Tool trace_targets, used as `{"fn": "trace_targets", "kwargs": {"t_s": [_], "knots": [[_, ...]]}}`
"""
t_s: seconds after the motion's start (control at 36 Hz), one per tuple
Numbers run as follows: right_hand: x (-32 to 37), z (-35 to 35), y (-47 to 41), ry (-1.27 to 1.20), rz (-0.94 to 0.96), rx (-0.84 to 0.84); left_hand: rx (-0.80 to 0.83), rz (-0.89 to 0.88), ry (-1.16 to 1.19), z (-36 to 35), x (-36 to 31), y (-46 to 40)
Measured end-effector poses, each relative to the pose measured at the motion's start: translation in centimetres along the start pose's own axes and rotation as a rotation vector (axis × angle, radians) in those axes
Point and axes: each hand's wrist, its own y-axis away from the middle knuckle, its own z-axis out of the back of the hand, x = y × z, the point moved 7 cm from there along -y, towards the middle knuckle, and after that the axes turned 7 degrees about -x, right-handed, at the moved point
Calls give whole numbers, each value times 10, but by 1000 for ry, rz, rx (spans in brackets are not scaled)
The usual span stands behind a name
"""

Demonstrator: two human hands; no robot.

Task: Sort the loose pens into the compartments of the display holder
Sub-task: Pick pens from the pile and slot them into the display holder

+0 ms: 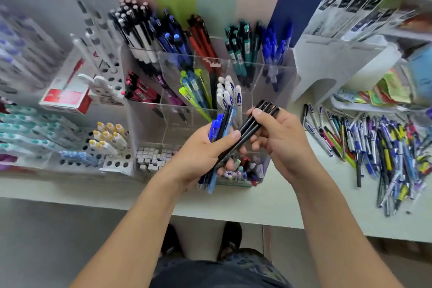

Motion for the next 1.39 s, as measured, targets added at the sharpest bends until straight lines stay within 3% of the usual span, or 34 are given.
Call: {"fn": "trace_targets", "kwargs": {"t_s": [0.11, 0.22, 0.39, 0.56, 0.64, 0.69, 0.78, 1.0, 1.06, 1.11, 1.19, 1.39], "knots": [[22, 16, 5, -37, 143, -182, 11, 2, -3, 6, -2, -3], [67, 55, 13, -53, 464, -425, -12, 72, 119, 14, 2, -4], [95, 42, 17, 451, 789, -522, 10, 187, 333, 16, 7, -5], [85, 10, 8, 793, 838, -467, -7, 186, 369, 19, 13, -5], [97, 9, 20, 754, 863, -532, -11, 151, 333, 24, 13, -4], [116, 15, 33, 543, 894, -568, -21, 118, 339, 29, 10, -1], [128, 3, 35, 221, 832, -388, -105, 43, 417, 42, 4, 2], [90, -37, 14, 354, 722, -324, -407, -140, 277, 72, -12, 5], [74, -48, 8, 407, 626, -197, -429, -189, 224, 74, -16, 7], [54, -59, 3, 460, 500, -50, -427, -265, 99, 76, -18, 6], [35, -67, -2, 518, 408, 4, -352, -278, -110, 73, -15, 4], [13, -70, -2, 404, 184, 45, -156, -171, -73, 65, 0, 2]]}}
